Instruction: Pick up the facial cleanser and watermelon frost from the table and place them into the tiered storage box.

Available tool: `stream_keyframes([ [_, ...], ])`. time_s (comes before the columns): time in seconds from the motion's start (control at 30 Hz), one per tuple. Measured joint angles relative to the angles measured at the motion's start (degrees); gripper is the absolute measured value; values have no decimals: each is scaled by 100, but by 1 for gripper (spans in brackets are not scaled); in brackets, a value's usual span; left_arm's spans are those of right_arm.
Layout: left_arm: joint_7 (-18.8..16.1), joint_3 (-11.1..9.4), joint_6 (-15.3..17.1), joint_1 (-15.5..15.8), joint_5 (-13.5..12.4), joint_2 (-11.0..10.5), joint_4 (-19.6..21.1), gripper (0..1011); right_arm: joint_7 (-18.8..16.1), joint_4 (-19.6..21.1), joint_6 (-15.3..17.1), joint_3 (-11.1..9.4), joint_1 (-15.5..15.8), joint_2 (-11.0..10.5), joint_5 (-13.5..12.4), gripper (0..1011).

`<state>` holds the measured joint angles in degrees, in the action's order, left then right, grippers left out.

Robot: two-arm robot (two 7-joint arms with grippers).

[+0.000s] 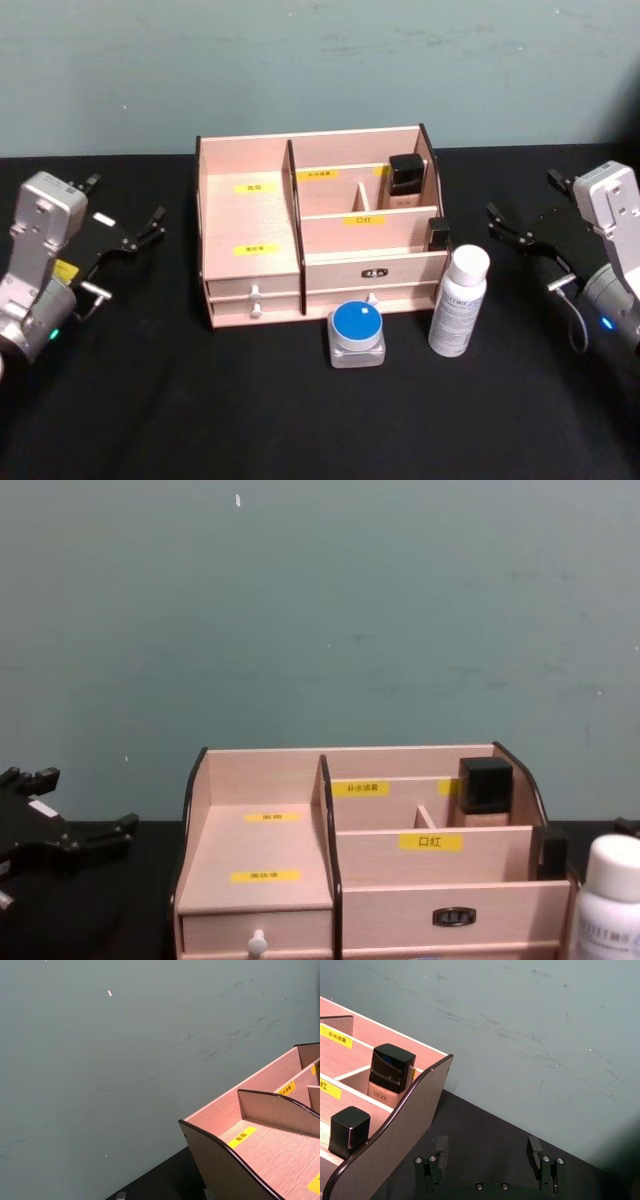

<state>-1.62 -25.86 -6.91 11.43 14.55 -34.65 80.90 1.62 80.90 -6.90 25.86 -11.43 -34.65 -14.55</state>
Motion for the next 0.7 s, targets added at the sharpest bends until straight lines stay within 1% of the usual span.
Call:
stream_keyframes([
  [0.7, 0, 0, 0, 0, 0, 0, 0, 1001, 0, 0, 0, 0, 0, 0, 0, 1002],
])
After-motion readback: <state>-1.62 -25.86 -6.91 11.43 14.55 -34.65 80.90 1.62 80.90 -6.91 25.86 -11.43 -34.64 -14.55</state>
